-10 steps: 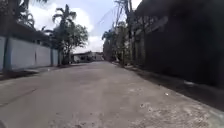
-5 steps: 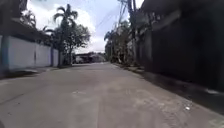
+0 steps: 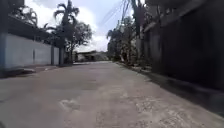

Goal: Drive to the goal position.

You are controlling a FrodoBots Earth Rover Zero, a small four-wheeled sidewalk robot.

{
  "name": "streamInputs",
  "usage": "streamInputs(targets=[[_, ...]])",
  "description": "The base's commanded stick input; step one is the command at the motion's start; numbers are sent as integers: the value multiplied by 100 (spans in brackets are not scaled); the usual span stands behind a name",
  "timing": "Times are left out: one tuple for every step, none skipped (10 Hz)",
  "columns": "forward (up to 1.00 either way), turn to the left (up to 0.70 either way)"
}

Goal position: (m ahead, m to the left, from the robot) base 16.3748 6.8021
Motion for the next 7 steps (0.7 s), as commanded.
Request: streamInputs(targets=[[100,0],[100,0],[100,0],[100,0],[100,0],[100,0],[100,0]])
